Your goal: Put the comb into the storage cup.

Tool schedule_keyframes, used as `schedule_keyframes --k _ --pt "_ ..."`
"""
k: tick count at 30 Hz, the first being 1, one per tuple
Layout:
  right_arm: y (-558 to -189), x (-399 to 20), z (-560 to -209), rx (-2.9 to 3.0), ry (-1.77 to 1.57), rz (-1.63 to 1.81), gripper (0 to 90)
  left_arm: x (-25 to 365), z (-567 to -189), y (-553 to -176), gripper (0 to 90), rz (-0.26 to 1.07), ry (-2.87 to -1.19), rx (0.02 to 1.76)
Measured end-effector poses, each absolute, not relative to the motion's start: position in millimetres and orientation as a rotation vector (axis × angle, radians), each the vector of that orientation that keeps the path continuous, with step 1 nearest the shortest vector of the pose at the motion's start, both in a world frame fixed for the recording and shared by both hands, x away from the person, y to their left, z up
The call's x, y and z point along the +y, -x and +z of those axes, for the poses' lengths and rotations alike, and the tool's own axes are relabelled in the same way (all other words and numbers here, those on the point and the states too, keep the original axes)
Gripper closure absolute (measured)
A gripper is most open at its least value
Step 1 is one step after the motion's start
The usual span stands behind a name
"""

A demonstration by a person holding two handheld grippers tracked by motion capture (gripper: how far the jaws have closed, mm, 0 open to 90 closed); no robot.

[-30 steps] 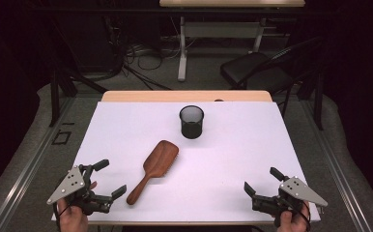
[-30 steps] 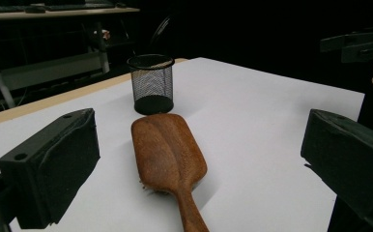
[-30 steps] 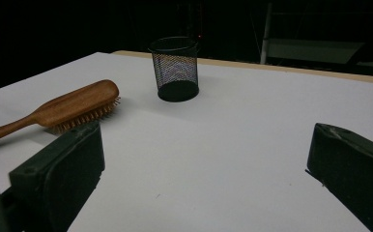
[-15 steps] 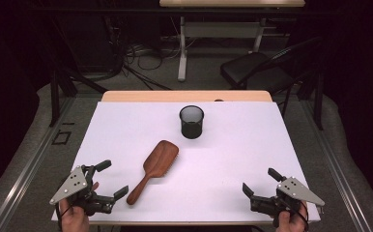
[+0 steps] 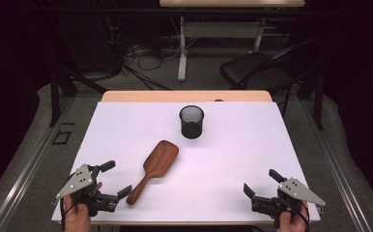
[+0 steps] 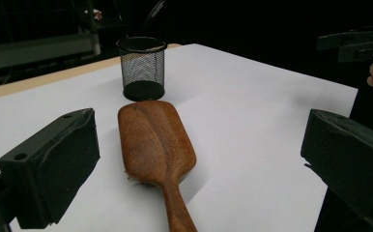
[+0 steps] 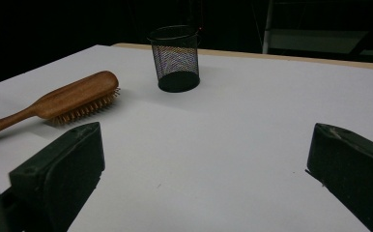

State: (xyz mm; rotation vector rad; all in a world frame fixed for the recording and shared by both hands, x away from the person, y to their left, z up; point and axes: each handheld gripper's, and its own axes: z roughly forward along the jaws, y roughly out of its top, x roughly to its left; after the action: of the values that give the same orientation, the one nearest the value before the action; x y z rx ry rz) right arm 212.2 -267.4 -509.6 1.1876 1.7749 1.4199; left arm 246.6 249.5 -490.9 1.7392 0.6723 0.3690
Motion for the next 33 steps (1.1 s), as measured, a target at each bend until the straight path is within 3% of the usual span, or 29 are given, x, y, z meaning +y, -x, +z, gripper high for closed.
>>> schedule_keyframes --k 21,33 --pt "-220 -266 -515 1.801 -1.221 1.420 0.0 252 -490 -261 0.1 0.272 -1.798 0.839" --pt "-220 -265 -516 1.804 -1.226 1.409 0.0 244 -480 -267 0.1 0.294 -1.870 0.883"
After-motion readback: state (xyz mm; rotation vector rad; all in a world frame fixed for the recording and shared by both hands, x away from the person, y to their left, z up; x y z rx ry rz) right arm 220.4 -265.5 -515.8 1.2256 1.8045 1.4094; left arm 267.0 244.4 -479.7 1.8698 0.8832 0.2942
